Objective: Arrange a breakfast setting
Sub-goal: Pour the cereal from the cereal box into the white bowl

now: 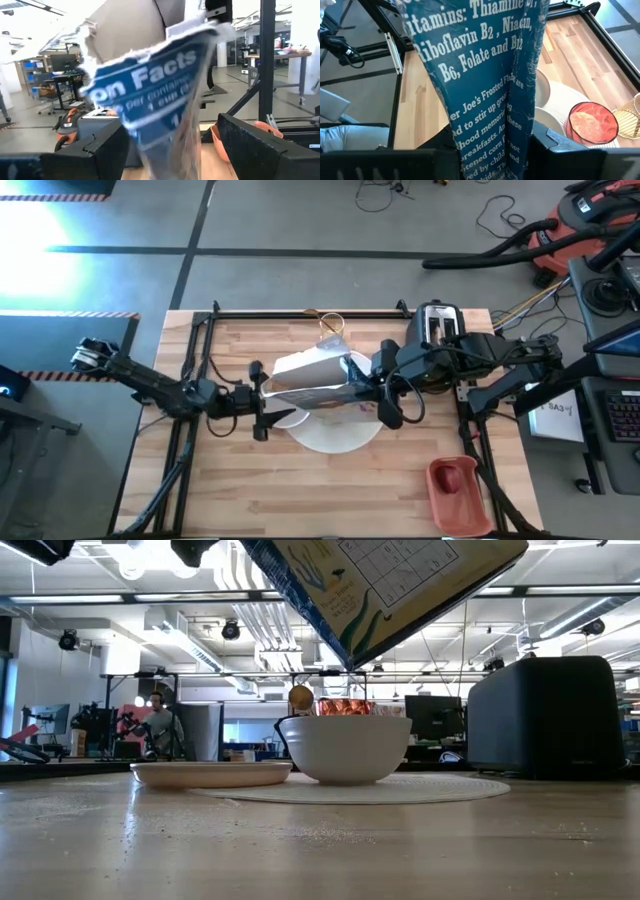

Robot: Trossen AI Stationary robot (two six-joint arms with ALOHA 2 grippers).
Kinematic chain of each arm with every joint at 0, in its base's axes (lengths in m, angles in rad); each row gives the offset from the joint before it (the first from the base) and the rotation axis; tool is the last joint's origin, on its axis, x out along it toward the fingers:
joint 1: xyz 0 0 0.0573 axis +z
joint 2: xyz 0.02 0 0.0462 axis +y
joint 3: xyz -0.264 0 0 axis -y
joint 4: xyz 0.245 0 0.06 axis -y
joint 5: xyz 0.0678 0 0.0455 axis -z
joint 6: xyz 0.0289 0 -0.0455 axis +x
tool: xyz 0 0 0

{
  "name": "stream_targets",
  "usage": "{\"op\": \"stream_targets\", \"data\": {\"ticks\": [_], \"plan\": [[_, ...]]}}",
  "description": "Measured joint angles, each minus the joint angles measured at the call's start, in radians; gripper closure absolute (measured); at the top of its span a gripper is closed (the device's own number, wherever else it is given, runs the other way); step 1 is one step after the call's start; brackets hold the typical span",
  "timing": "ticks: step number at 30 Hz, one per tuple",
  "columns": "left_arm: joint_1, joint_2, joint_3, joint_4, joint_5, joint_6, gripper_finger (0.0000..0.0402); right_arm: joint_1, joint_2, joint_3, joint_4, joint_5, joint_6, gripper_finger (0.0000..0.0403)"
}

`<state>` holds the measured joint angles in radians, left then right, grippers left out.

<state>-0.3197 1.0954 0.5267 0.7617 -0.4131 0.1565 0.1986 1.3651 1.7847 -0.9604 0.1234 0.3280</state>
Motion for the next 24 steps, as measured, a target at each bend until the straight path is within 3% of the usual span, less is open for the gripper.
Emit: {"op": "stream_targets", "data": {"ticks": [5, 14, 24], "plan": [[0.030, 0.061, 0.038, -0.016, 0.013, -0.156, 0.0165, 0.000, 0.000, 0.000, 0.000, 0.000, -0.001, 0.0292], [0.039, 0.106, 0.155, -0.197, 0.022, -0.182, 0.0344, 0.000, -0.003, -0.001, -0.019, 0.004, 0.002, 0.0292], [0.042, 0.086, 0.184, -0.270, 0.017, -0.125, 0.0349, 0.000, -0.003, -0.012, -0.028, 0.004, -0.002, 0.0292]]}}
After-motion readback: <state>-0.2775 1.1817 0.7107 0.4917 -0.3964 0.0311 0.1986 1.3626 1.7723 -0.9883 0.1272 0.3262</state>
